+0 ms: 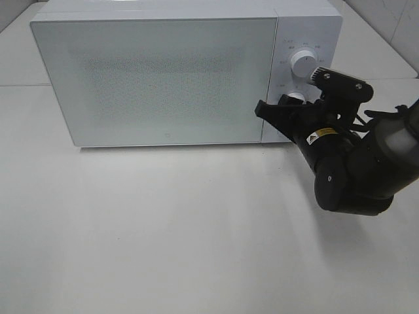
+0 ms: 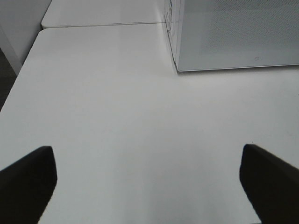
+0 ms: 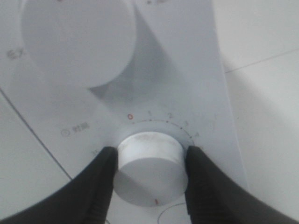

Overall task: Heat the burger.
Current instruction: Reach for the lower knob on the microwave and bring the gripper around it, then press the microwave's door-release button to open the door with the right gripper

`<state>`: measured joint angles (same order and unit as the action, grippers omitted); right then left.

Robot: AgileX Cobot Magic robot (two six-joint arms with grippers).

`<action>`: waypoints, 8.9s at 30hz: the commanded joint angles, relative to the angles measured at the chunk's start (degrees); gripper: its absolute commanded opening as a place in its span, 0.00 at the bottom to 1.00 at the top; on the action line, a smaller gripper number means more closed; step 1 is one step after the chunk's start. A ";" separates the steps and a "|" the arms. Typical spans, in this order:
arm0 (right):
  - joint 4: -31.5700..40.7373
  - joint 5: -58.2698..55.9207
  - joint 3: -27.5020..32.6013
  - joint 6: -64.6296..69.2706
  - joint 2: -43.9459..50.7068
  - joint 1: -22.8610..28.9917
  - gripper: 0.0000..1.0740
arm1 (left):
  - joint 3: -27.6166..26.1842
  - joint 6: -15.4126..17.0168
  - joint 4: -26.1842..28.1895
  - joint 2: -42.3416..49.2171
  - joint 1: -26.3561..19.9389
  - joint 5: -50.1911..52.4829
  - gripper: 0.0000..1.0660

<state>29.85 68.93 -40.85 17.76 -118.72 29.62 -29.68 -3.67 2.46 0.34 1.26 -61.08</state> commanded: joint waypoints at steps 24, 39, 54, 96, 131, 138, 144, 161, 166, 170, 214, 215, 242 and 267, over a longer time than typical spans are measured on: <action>-7.16 13.12 -1.26 64.34 0.06 0.00 0.00 | 0.00 0.06 -0.17 0.74 -0.29 -0.34 0.94; -7.16 13.18 -1.26 65.37 0.06 0.00 0.02 | 0.00 0.06 -0.17 0.74 -0.29 -0.34 0.94; -2.86 13.01 -1.26 63.94 0.06 0.00 0.46 | 0.00 0.06 -0.17 0.74 -0.29 -0.34 0.94; -7.73 -30.71 14.27 7.56 25.90 -0.11 0.66 | 0.00 0.06 -0.17 0.74 -0.29 -0.34 0.94; -25.44 -101.36 5.44 -24.98 63.54 -0.06 0.71 | 0.00 0.06 -0.17 0.74 -0.29 -0.34 0.94; -25.61 -106.23 5.50 -24.47 69.67 -0.06 0.71 | 0.00 0.06 -0.17 0.74 -0.29 -0.34 0.94; -26.87 -109.09 5.90 -22.00 77.29 -0.11 0.71 | 0.00 0.06 -0.17 0.74 -0.29 -0.34 0.94; -28.19 -114.65 11.92 -16.90 100.67 -18.79 0.71 | 0.00 0.06 -0.17 0.74 -0.29 -0.34 0.94; -27.96 -116.88 11.40 -15.01 106.46 -22.80 0.71 | 0.00 0.06 -0.17 0.74 -0.29 -0.34 0.94; -27.73 -122.27 11.40 -14.09 109.43 -24.64 0.71 | 0.00 0.06 -0.17 0.74 -0.29 -0.34 0.94; -26.64 -108.23 10.77 -15.87 112.13 -26.70 0.71 | 0.00 0.06 -0.11 0.74 -0.29 -0.34 0.94; -26.76 -106.91 10.77 -15.87 111.10 -26.70 0.71 | 0.00 0.06 -0.11 0.74 -0.29 -0.34 0.94; -27.73 -76.32 11.40 -15.81 76.66 -26.70 0.71 | 0.00 0.06 -0.11 0.74 -0.29 -0.34 0.94; -20.51 -35.52 19.65 -19.88 49.33 -22.69 0.71 | 0.00 0.06 -0.11 0.74 -0.29 -0.34 0.94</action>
<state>8.94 31.86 -21.26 -0.80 -69.27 6.59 -29.68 -3.67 2.46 0.34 1.26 -61.08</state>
